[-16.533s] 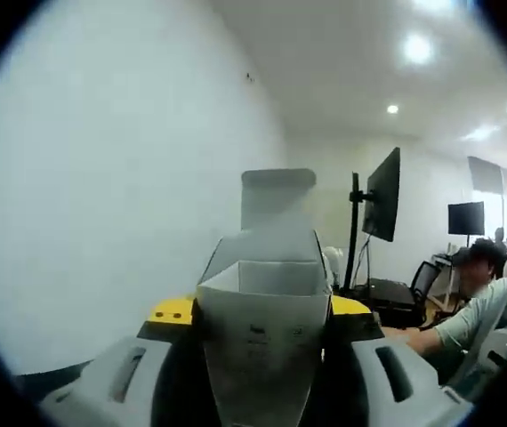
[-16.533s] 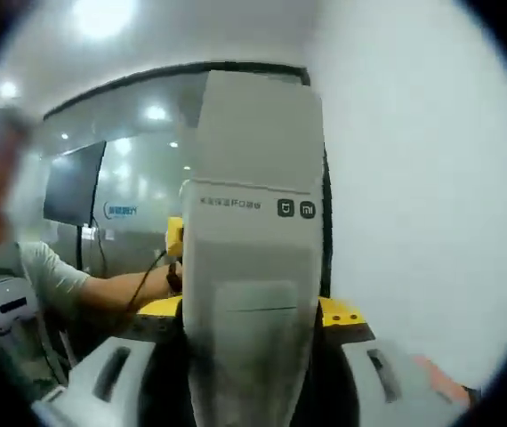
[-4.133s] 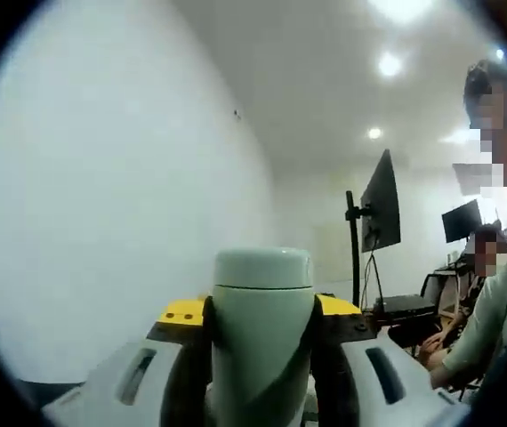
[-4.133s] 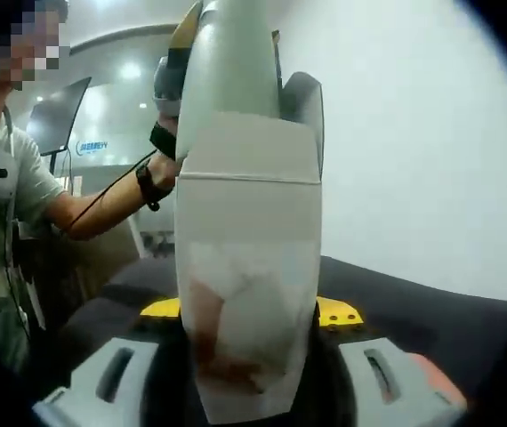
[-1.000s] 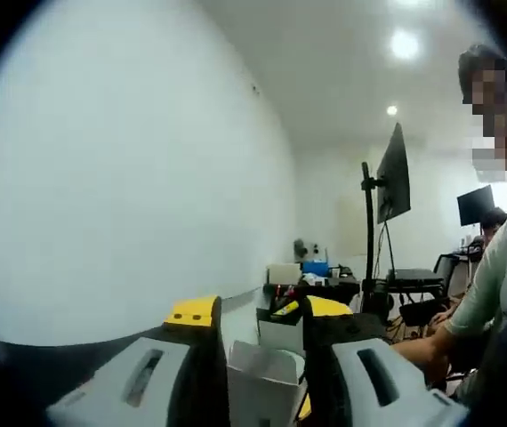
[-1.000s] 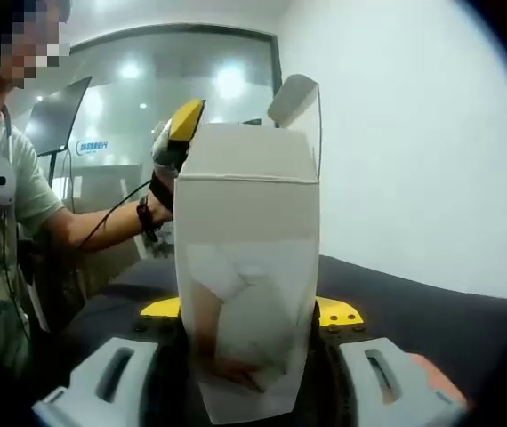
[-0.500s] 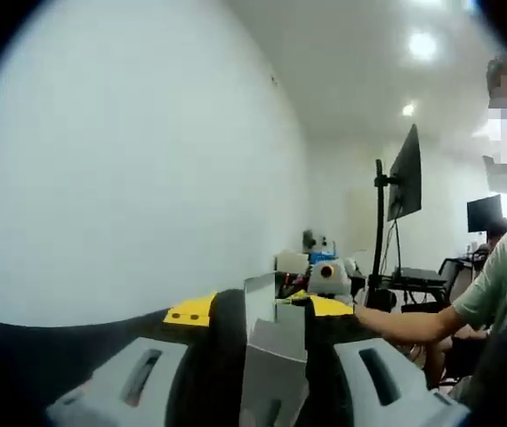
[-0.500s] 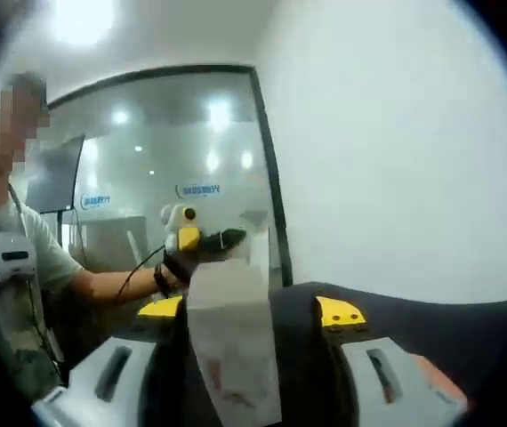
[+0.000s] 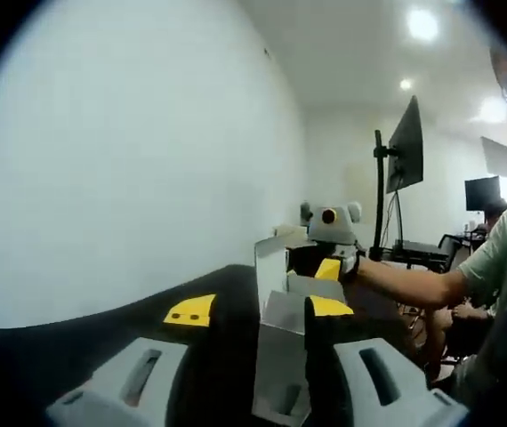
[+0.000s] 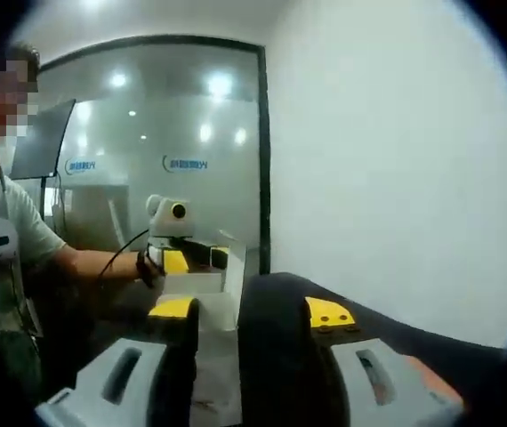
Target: Assemble the cup parts correctly, then place the assembled cup into the box.
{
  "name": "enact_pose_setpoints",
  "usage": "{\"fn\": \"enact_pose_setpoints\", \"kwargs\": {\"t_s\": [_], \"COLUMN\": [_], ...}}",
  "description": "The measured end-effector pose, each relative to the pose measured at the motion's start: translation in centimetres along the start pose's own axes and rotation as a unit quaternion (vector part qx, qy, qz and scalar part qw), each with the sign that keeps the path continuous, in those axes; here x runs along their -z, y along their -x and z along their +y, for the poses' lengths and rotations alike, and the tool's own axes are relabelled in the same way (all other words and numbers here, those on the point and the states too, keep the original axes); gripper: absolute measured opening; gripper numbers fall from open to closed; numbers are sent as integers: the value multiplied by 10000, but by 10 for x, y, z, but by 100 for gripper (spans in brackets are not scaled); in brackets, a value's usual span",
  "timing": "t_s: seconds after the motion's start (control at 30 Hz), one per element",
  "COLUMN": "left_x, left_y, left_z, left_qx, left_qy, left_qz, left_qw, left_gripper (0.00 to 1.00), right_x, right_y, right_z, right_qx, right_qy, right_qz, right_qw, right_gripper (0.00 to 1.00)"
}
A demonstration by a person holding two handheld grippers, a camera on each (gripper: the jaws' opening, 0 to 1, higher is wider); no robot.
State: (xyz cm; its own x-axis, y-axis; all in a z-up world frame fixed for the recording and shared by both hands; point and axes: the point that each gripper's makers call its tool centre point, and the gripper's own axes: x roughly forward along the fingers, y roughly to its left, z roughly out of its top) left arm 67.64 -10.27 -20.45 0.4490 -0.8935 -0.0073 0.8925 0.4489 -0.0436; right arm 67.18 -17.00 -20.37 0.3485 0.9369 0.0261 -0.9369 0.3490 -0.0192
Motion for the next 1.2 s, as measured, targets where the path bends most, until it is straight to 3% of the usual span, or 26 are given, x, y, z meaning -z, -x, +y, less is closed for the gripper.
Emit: {"fn": "enact_pose_setpoints", "kwargs": {"t_s": [0.23,0.4,0.53,0.67,0.87,0.93,1.07,1.2], "left_x": [2,8,11,17,19,17,12,11], "left_y": [-6,-14,-20,-25,-28,-27,-25,-21], "left_z": [2,-3,-9,-11,-13,-12,-14,-23], "left_qx": [72,197,332,455,496,445,417,562], "left_qy": [-16,-87,-97,-216,-615,-795,-1389,-1807], "left_qz": [104,395,526,856,1325,1383,1267,1104], "left_qw": [9999,9990,9980,9951,9880,9862,9813,9757], "left_gripper": [32,29,29,28,26,26,26,23], "right_x": [0,8,10,12,10,6,2,1], "right_y": [-5,-10,-13,-13,-13,-14,-14,-13], "right_z": [-1,0,2,3,4,3,7,14], "right_qx": [-28,-87,-87,-112,-39,105,322,338], "right_qy": [188,395,536,768,1272,1694,2274,2363], "right_qz": [178,631,799,1066,1465,1476,1380,1232], "right_qw": [9997,9972,9953,9913,9810,9744,9634,9632], "right_gripper": [42,42,42,41,39,38,30,26]}}
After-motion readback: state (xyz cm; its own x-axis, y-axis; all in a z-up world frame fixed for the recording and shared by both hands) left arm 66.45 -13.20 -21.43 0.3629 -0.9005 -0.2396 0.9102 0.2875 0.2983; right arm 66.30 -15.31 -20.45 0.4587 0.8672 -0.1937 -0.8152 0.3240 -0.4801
